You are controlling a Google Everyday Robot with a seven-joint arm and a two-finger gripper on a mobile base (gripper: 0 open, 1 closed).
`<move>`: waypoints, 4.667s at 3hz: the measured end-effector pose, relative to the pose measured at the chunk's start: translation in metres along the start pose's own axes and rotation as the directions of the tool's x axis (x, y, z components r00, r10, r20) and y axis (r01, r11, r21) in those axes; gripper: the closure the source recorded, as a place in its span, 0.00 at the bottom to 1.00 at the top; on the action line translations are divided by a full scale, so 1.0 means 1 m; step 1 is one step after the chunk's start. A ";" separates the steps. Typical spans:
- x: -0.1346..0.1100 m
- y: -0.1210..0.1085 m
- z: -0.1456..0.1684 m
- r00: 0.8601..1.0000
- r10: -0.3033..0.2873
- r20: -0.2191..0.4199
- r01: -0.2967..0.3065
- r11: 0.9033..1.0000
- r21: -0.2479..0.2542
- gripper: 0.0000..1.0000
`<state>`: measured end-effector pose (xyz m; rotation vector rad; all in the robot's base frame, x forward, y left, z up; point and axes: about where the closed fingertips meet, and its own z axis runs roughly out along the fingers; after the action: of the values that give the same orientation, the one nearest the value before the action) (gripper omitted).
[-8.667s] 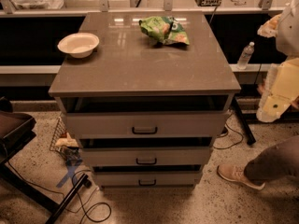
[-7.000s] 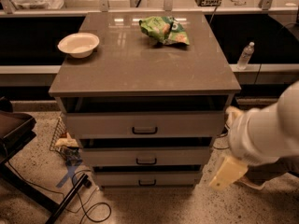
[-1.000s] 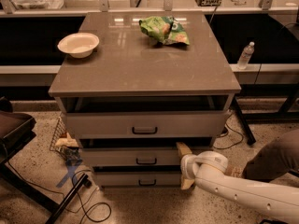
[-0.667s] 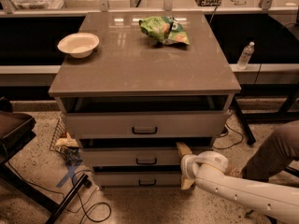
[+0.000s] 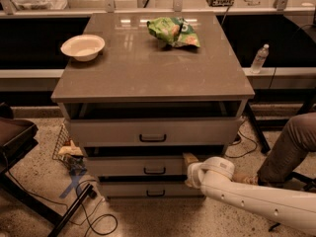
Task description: Open middle drawer
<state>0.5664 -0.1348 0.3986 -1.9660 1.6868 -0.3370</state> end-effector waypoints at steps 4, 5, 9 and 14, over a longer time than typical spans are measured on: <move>0.001 0.035 -0.016 0.999 0.045 -0.012 -0.045 0.997 -0.061 1.00; 0.001 0.034 -0.017 0.999 0.045 -0.013 -0.046 0.997 -0.061 1.00; 0.001 0.034 -0.017 0.999 0.045 -0.013 -0.046 0.997 -0.062 0.64; 0.009 0.022 -0.030 0.998 0.032 -0.045 -0.037 0.992 -0.119 0.00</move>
Offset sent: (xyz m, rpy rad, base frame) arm -0.0370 -0.0140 0.0003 -0.0099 0.0593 -0.0260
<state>0.5347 -0.1517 0.4108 -2.0258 1.8048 -0.2730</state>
